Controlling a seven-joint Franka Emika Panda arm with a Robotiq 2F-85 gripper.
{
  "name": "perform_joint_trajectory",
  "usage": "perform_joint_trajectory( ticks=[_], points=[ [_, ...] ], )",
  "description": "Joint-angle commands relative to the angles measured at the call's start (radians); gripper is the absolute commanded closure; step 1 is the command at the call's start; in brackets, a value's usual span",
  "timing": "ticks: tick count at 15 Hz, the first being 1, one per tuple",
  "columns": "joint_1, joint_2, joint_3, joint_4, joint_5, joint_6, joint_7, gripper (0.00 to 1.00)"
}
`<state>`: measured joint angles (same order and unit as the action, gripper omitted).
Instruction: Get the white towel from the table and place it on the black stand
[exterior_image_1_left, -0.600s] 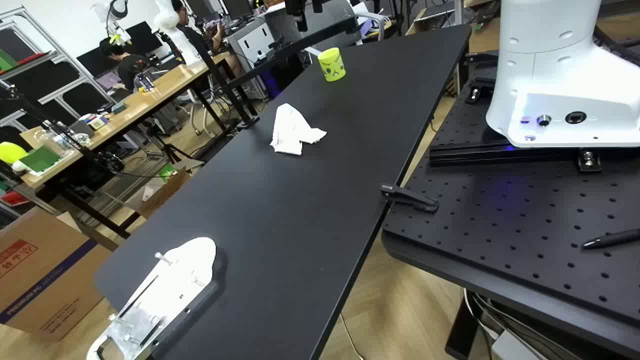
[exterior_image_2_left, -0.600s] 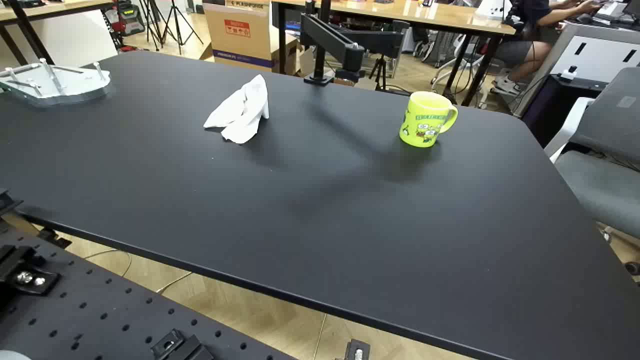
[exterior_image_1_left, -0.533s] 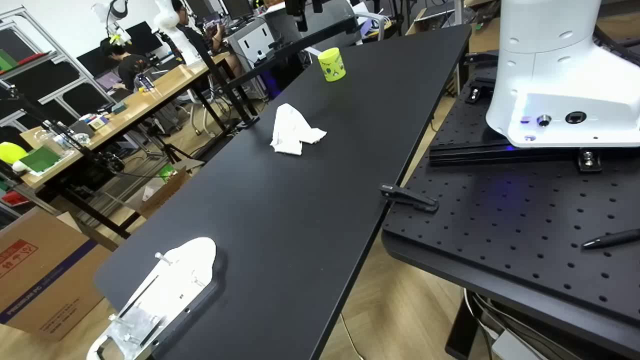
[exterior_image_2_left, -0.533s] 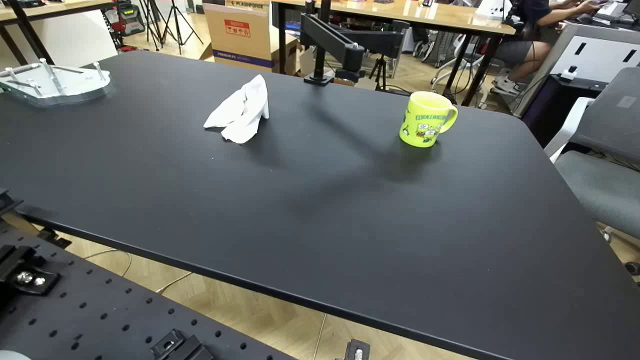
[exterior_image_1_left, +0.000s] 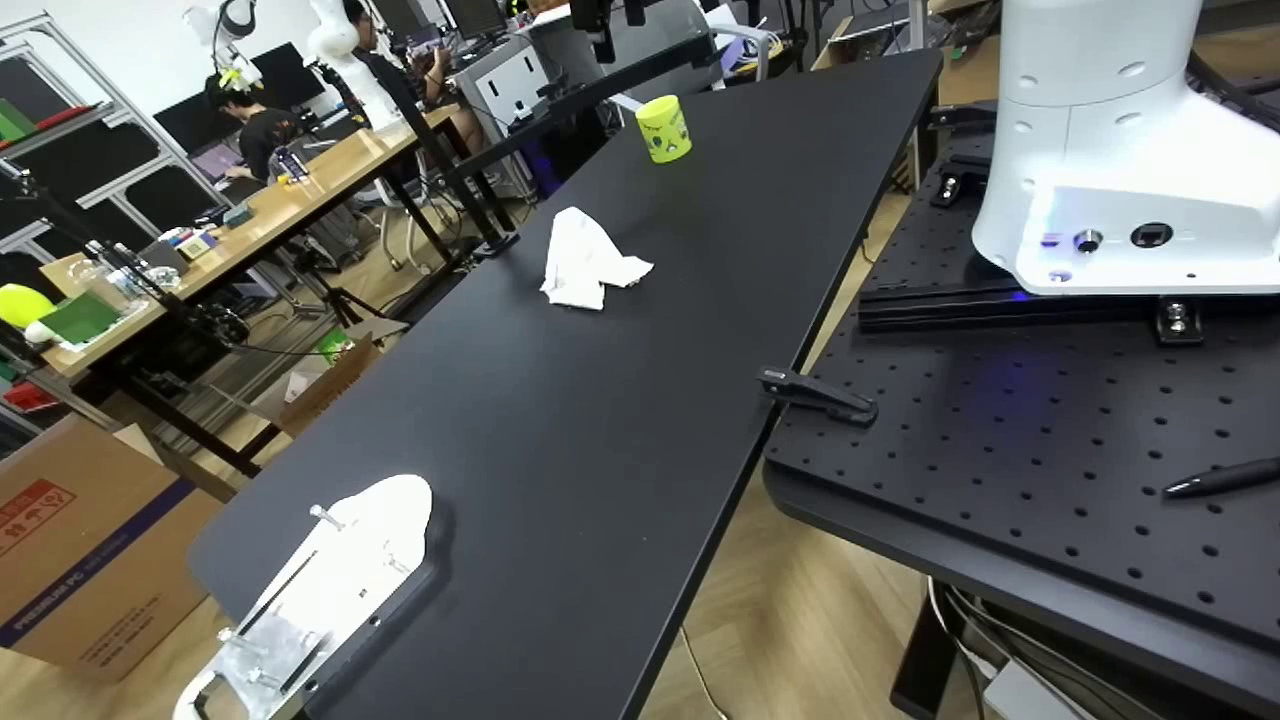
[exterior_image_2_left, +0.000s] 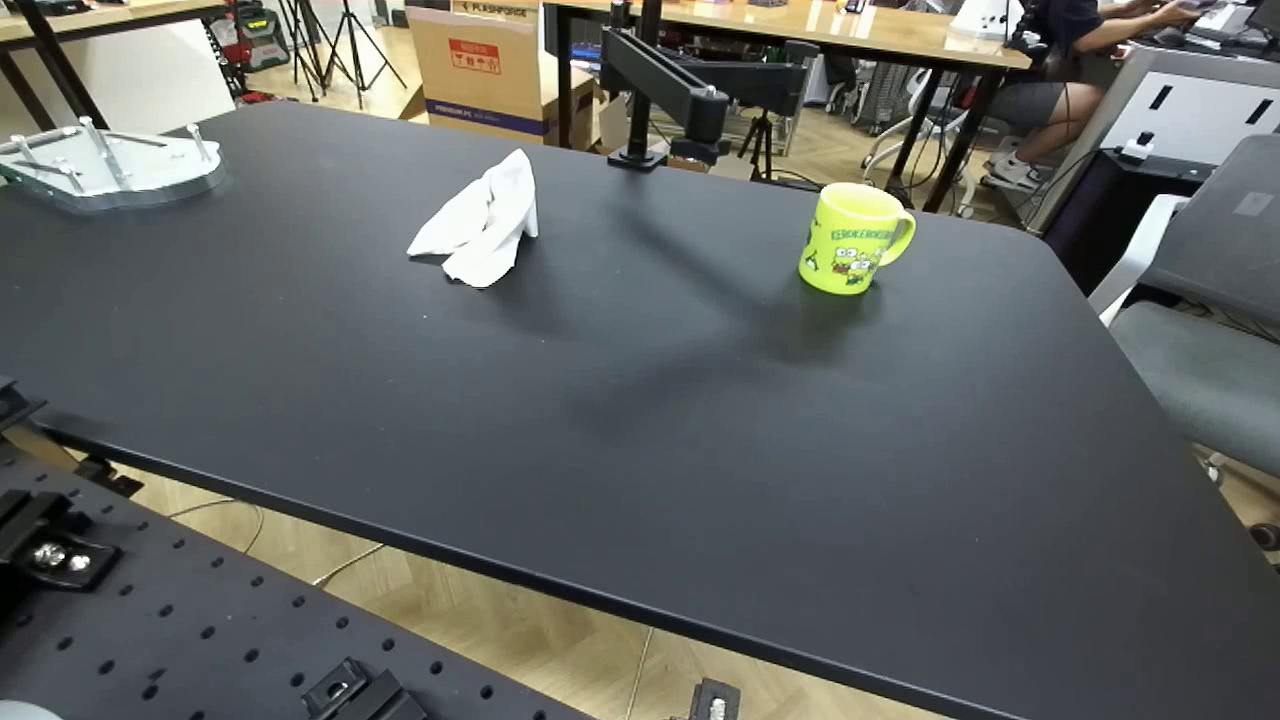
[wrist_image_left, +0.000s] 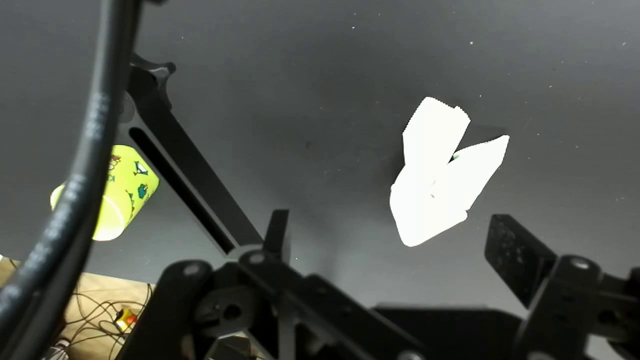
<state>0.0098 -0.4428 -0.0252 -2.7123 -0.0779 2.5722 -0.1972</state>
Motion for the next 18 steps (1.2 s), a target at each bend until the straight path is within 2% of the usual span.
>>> perform_joint_trajectory(
  ticks=[1, 3, 6, 8, 10, 14, 16, 17, 18],
  points=[
    [0.004, -0.001, -0.004, 0.001, -0.003, -0.003, 0.003, 0.0],
    [0.001, 0.009, 0.002, 0.001, -0.018, 0.02, 0.003, 0.0],
    [-0.051, 0.073, 0.086, 0.007, -0.13, 0.126, 0.115, 0.0],
    [-0.098, 0.14, 0.164, 0.019, -0.235, 0.204, 0.225, 0.0],
    [-0.186, 0.21, 0.278, 0.048, -0.337, 0.232, 0.386, 0.0],
    [-0.32, 0.318, 0.442, 0.114, -0.394, 0.235, 0.671, 0.0],
    [-0.365, 0.384, 0.481, 0.161, -0.437, 0.248, 0.807, 0.0],
    [-0.358, 0.427, 0.481, 0.183, -0.455, 0.248, 0.85, 0.0],
    [-0.334, 0.343, 0.46, 0.119, -0.405, 0.244, 0.734, 0.0]
  ],
)
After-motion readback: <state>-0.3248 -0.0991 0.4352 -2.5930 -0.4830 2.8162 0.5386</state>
